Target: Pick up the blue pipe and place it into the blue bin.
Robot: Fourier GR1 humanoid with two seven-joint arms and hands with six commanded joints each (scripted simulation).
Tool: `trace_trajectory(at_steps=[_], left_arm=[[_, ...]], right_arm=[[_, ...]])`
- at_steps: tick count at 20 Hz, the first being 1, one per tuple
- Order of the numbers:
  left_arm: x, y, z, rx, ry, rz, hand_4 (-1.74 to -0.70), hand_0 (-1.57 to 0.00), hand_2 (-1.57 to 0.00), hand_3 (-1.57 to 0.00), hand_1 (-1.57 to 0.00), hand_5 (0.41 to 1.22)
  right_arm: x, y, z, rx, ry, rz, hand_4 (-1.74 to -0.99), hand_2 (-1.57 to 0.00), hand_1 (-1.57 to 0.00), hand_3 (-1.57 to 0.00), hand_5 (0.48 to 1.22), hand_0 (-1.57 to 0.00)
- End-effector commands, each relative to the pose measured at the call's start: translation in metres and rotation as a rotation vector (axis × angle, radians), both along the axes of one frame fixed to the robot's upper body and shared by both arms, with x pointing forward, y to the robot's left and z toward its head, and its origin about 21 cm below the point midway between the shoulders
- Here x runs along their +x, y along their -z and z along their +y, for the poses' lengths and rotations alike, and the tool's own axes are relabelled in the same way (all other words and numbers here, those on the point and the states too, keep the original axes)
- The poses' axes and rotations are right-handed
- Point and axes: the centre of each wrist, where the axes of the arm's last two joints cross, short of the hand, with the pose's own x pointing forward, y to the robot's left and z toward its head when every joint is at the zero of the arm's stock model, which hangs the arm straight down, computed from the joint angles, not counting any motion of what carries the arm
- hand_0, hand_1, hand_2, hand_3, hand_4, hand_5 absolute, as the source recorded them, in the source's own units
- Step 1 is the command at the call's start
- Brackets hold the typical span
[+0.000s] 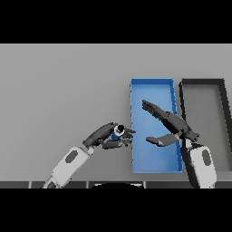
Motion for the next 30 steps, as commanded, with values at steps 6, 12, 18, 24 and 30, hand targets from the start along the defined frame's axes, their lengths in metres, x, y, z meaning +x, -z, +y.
trace_trajectory(at_steps=[6,12,18,24,30], left_arm=[[0.002,-0.003,0.004,0.003,0.000,-0.009,-1.73,-1.57,-1.57,-1.44,-1.57,1.221],[-0.001,-0.001,-0.001,-0.027,0.037,-0.022,-1.59,-1.57,-1.57,-1.51,-1.57,1.221],[0.010,-0.002,0.007,0.009,0.036,-0.039,-1.49,-1.57,-1.57,-1.55,-1.57,1.221],[0.005,-0.011,0.007,0.118,0.001,-0.058,-1.65,-1.57,-1.57,-1.12,-1.54,1.221],[0.002,-0.002,0.003,-0.014,0.028,-0.036,-1.72,-1.57,-1.57,-1.45,-1.56,1.221]], right_arm=[[0.006,-0.035,0.040,-0.085,-0.216,-0.060,-1.326,0.00,0.00,0.00,0.485,0.00],[0.018,-0.046,0.080,-0.140,-0.348,-0.121,-1.256,0.00,0.00,0.00,0.517,0.00],[0.027,-0.044,0.117,-0.173,-0.405,-0.106,-1.206,0.00,0.00,0.00,0.503,0.00],[0.038,-0.052,0.142,-0.201,-0.480,-0.114,-1.433,-0.71,-0.70,-0.66,0.486,-0.69],[0.034,-0.048,0.151,-0.135,-0.519,-0.101,-1.445,-1.34,-1.34,-1.29,0.923,-1.34]])
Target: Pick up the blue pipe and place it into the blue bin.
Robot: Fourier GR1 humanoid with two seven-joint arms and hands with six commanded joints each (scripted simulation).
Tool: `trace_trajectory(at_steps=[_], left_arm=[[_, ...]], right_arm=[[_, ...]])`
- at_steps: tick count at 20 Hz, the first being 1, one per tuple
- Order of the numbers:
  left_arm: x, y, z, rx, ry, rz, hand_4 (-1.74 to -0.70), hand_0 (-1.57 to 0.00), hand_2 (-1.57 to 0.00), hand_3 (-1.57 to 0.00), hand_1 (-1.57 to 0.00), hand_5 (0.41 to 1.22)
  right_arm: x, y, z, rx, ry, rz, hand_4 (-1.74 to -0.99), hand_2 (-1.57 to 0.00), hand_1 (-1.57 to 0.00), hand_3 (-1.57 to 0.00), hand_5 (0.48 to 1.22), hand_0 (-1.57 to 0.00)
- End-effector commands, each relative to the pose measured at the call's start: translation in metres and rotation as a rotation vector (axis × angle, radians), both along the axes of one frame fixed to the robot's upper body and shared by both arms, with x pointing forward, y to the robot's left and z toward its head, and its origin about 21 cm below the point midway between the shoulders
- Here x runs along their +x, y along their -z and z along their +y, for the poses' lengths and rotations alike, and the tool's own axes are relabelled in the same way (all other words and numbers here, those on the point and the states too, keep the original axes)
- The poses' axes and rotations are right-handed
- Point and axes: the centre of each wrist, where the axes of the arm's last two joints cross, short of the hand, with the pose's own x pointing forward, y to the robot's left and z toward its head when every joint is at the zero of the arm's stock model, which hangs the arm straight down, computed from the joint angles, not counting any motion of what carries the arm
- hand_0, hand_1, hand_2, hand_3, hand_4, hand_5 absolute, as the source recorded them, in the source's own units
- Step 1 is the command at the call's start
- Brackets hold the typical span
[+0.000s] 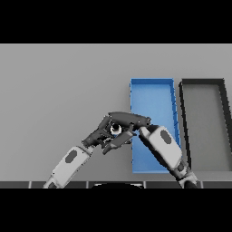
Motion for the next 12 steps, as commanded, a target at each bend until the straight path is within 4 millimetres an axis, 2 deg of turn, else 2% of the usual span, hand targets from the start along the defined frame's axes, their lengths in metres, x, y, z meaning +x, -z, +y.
trace_trajectory(at_steps=[1,4,7,8,9,11,12], left_arm=[[0.0010,-0.0012,0.0007,-0.003,-0.011,-0.001,-1.72,-1.57,-1.57,-1.48,-1.56,1.221],[0.0030,-0.0028,-0.0011,0.006,-0.005,-0.010,-1.73,-1.57,-1.57,-1.52,-1.57,1.221],[0.0065,-0.0063,0.0023,0.010,0.001,-0.023,-1.73,-1.57,-1.57,-1.55,-1.57,1.221],[0.0050,-0.0069,0.0001,0.000,0.008,-0.037,-1.72,-1.57,-1.57,-1.44,-1.57,1.221],[0.0047,-0.0074,0.0043,0.011,0.010,-0.049,-1.66,-1.57,-1.46,-1.47,-1.51,1.221],[0.0061,-0.0101,0.0041,0.067,0.004,-0.074,-1.43,-1.05,-0.95,-0.96,-0.99,1.221],[0.0043,-0.0061,0.0071,0.075,0.021,-0.071,-1.32,-0.84,-0.76,-0.77,-0.79,1.221]], right_arm=[[0.0008,-0.0017,0.0009,-0.008,-0.002,-0.027,-1.438,-1.39,-1.39,-1.34,0.982,-1.39],[-0.0035,-0.0020,-0.0034,-0.005,-0.030,-0.073,-1.445,-1.48,-1.48,-1.45,1.099,-1.48],[-0.0033,-0.0002,0.0005,0.046,-0.039,-0.030,-1.470,-1.52,-1.52,-1.51,1.158,-1.52],[-0.0047,-0.0017,-0.0004,0.053,-0.038,-0.022,-1.475,-1.53,-1.53,-1.52,1.171,-1.53],[-0.0046,-0.0019,-0.0010,0.060,-0.033,-0.027,-1.478,-1.54,-1.54,-1.53,1.181,-1.54],[-0.0057,-0.0076,-0.0011,0.021,-0.017,-0.041,-1.483,-1.55,-1.55,-1.55,1.195,-1.55],[-0.0068,-0.0045,-0.0051,0.028,-0.016,-0.040,-1.484,-1.56,-1.56,-1.55,1.201,-1.56]])
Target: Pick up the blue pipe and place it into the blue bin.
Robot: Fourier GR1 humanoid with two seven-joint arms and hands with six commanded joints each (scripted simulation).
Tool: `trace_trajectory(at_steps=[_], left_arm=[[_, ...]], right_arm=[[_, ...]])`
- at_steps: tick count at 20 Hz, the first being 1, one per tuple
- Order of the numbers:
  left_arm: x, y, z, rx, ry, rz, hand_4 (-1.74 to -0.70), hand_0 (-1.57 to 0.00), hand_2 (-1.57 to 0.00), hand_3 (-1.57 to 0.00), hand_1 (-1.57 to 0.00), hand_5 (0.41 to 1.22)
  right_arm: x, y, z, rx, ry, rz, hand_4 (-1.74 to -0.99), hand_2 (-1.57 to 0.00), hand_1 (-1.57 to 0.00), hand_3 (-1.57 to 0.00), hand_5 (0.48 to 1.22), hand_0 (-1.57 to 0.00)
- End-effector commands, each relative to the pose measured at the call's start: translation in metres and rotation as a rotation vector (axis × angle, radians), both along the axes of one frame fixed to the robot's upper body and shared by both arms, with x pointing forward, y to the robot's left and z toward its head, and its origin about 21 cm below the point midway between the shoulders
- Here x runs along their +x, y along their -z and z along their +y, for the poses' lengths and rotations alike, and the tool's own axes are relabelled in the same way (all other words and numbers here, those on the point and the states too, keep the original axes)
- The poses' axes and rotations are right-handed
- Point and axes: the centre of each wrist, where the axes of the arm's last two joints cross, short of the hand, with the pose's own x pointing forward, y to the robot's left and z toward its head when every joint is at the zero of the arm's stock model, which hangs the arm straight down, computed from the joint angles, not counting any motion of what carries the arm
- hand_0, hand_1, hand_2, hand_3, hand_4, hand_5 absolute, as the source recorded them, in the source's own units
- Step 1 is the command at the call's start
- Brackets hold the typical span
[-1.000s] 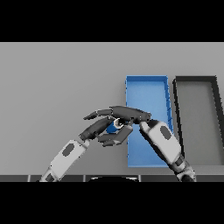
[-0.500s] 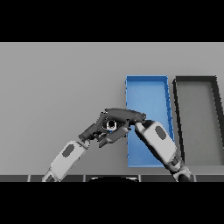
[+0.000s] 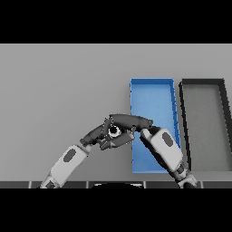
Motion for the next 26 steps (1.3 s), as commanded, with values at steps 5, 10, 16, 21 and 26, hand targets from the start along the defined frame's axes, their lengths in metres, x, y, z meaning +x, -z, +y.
trace_trajectory(at_steps=[5,10,16,21,26], left_arm=[[0.006,0.000,-0.001,0.069,-0.010,-0.062,-0.95,-0.27,-0.25,-0.25,-0.26,0.972],[0.004,0.003,0.002,0.056,-0.041,0.004,-0.87,-0.09,-0.08,-0.08,-0.08,0.697],[0.001,0.010,0.003,0.100,-0.083,0.107,-0.90,-0.02,-0.02,-0.02,-0.02,0.589],[-0.002,0.010,0.004,0.101,-0.079,0.121,-0.92,-0.01,-0.01,-0.01,-0.01,0.507],[-0.004,0.006,0.006,0.112,-0.072,0.115,-0.92,0.00,0.00,0.00,0.00,0.488]], right_arm=[[-0.002,-0.002,0.003,-0.011,0.029,0.000,-1.488,-1.57,-1.57,-1.56,1.214,-1.57],[-0.001,0.000,0.003,0.023,0.042,-0.005,-1.487,-1.57,-1.57,-1.57,1.219,-1.57],[0.003,-0.006,0.004,0.079,0.020,0.149,-1.489,-1.57,-1.57,-1.57,1.220,-1.57],[0.010,-0.058,-0.001,0.173,0.008,0.257,-1.491,-1.57,-1.57,-1.57,1.221,-1.57],[0.026,-0.123,-0.005,0.251,-0.006,0.146,-1.495,-1.57,-1.57,-1.57,1.221,-1.57]])
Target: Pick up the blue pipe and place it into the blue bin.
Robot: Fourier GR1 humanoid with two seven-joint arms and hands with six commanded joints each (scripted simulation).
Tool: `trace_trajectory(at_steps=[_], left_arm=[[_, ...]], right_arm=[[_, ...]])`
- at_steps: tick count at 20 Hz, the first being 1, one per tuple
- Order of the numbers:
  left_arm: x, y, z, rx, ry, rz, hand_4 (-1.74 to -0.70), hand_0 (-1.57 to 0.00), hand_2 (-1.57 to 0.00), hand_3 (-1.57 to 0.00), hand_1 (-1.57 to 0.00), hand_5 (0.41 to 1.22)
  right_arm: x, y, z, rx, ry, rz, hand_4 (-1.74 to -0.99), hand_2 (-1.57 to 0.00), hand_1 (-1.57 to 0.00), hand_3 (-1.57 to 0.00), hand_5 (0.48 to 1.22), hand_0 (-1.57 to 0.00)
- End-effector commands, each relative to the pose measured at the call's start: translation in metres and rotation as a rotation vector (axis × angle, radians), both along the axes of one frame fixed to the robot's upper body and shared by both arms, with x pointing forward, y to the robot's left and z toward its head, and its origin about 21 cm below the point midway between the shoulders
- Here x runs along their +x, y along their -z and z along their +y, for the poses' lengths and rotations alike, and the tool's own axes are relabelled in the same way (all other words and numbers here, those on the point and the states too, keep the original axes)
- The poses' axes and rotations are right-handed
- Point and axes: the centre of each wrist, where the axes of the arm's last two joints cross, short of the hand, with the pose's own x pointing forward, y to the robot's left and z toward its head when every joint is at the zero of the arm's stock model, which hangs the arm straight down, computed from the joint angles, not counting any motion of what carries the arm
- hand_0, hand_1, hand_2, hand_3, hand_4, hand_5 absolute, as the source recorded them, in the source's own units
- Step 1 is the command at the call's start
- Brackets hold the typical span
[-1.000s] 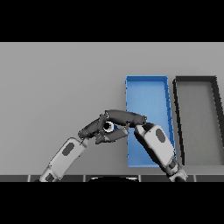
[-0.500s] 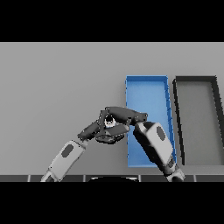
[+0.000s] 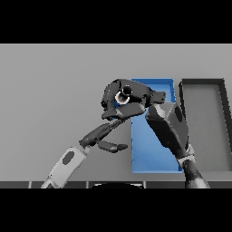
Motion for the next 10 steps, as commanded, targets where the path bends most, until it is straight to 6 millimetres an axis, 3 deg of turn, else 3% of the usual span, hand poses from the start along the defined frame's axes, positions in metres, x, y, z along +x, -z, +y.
trace_trajectory(at_steps=[1,4,8,10], left_arm=[[0.002,-0.001,0.002,0.002,-0.004,-0.003,-0.92,0.00,0.00,0.00,0.00,0.487],[-0.001,-0.002,-0.004,-0.003,-0.009,-0.020,-0.90,0.00,0.00,0.00,0.00,0.487],[0.001,-0.003,0.005,0.013,-0.013,-0.013,-0.89,0.00,0.00,0.00,0.00,0.484],[0.002,-0.004,0.008,0.011,-0.021,-0.012,-0.89,0.00,0.00,0.00,0.00,0.482]], right_arm=[[0.007,-0.008,-0.005,0.022,0.051,0.009,-1.495,-1.57,-1.57,-1.57,1.221,-1.57],[0.031,-0.034,-0.022,0.058,0.255,0.011,-1.497,-1.57,-1.57,-1.57,1.221,-1.57],[0.067,-0.023,-0.051,0.004,0.458,0.062,-1.498,-1.57,-1.57,-1.57,1.221,-1.57],[0.084,-0.003,-0.065,-0.031,0.533,0.136,-1.498,-1.57,-1.57,-1.57,1.221,-1.57]])
